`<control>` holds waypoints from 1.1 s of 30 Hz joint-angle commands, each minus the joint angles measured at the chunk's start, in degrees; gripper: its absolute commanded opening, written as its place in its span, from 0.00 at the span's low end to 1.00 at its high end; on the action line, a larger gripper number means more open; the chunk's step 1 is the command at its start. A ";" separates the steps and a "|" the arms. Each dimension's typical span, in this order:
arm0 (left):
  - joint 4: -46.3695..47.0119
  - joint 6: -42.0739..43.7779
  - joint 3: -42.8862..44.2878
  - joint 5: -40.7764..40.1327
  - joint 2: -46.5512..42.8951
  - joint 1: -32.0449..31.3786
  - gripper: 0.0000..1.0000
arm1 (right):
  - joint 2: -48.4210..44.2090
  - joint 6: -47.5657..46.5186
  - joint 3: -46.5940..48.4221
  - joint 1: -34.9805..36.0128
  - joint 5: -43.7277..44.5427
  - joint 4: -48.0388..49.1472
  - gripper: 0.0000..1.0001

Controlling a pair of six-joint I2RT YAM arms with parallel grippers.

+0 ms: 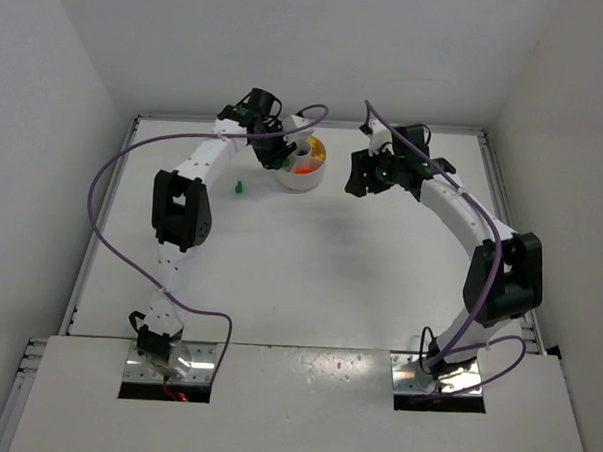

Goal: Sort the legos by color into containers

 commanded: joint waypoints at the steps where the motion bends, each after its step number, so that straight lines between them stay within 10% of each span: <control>1: 0.45 0.01 3.45 -0.57 0.58 -0.06 0.35 | -1.90 -0.59 -0.03 -0.26 -0.95 1.92 0.56; 21: 7.38 -7.71 2.41 0.47 -5.38 0.55 0.75 | -1.90 -0.59 -0.03 -0.26 -0.95 1.92 0.56; 33: 30.32 -28.54 -40.03 -6.10 -27.71 13.47 0.62 | -3.66 -0.59 -1.08 -0.26 -1.48 2.97 0.56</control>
